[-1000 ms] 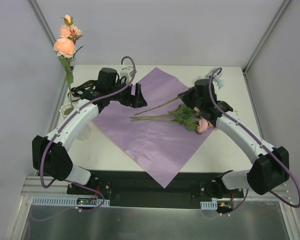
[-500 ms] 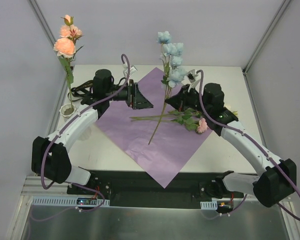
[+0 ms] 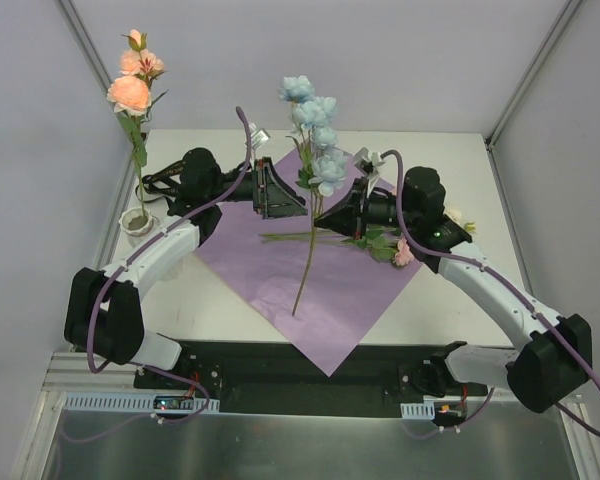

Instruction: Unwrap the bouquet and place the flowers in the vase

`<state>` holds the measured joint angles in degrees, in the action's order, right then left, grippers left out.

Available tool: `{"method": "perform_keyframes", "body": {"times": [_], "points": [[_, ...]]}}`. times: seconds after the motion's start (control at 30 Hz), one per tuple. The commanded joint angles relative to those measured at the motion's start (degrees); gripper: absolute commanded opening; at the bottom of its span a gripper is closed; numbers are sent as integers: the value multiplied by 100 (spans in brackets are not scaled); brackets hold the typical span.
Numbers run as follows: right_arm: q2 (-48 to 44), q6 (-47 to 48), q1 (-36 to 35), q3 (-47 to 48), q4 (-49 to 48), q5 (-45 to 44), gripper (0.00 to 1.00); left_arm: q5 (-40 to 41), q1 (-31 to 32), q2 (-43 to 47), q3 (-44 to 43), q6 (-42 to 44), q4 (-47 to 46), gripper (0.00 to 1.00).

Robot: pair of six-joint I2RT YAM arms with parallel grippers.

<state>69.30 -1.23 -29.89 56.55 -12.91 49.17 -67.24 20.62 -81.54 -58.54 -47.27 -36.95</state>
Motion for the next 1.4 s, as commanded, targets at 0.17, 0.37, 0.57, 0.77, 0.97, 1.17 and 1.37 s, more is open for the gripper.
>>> {"method": "perform_keyframes", "body": {"times": [0.17,0.37,0.57,0.77,0.97,1.17,1.37], "points": [[233,378,-386,497,15,401,1,-289,108,-134,-26,-204,-638,70],[313,510,-474,611,227,234,1,-333,170,-152,-43,-160,-647,61],[365,809,-570,743,666,-3,1,-360,170,-187,-52,-160,-638,49],[330,879,-579,734,719,-267,1,-439,205,-170,-61,-134,-664,66],[391,871,-579,778,789,-443,1,-500,258,-143,-43,-134,-778,73],[532,941,-658,927,939,-320,1,-465,276,-222,-34,-169,-796,59],[541,976,-676,989,992,-364,1,-413,276,-249,-26,-152,-788,39]]}}
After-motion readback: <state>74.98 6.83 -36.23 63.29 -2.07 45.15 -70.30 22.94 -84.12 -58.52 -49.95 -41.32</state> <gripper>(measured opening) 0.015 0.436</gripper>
